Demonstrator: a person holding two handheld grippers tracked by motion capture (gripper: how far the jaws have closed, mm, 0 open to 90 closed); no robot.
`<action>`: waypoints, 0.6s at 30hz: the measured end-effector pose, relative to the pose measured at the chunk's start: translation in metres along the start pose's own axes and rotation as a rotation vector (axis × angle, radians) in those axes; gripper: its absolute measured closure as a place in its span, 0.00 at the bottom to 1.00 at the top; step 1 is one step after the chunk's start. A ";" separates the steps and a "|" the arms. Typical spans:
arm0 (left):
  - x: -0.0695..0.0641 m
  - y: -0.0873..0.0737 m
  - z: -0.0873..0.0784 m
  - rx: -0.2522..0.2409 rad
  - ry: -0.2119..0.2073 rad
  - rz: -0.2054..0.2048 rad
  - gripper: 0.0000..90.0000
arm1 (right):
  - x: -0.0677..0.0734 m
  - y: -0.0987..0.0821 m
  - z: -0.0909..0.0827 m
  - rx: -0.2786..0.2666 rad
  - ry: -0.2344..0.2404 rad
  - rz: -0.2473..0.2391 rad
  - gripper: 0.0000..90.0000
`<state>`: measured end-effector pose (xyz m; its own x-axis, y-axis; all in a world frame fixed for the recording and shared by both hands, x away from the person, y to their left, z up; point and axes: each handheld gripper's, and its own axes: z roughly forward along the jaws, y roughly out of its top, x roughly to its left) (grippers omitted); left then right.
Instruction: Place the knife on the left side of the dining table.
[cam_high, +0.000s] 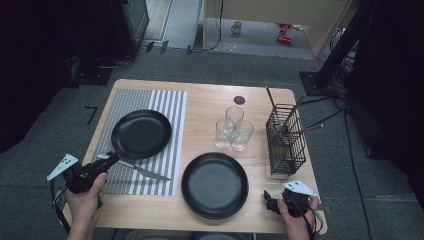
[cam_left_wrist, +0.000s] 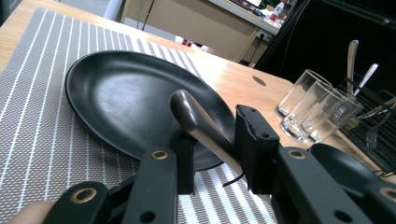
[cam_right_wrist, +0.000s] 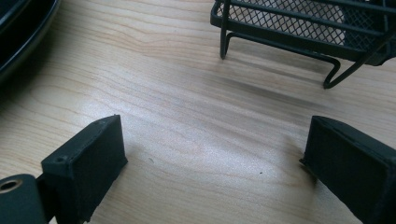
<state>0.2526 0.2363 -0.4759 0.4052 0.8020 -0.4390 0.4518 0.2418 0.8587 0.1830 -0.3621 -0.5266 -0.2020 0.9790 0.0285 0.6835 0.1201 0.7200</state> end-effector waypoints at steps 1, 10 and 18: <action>0.002 -0.001 0.000 0.004 0.008 0.001 0.77 | 0.000 0.000 0.000 0.000 0.000 0.000 0.06; 0.018 -0.013 0.004 0.024 0.044 -0.005 0.68 | 0.000 0.000 0.000 0.000 0.000 -0.001 0.06; 0.027 -0.018 0.006 0.057 0.073 -0.030 0.63 | 0.000 0.000 0.000 0.000 0.009 -0.010 0.06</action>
<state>0.2600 0.2501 -0.5048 0.3325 0.8329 -0.4424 0.5086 0.2367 0.8278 0.1829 -0.3617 -0.5266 -0.2152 0.9762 0.0276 0.6814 0.1298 0.7203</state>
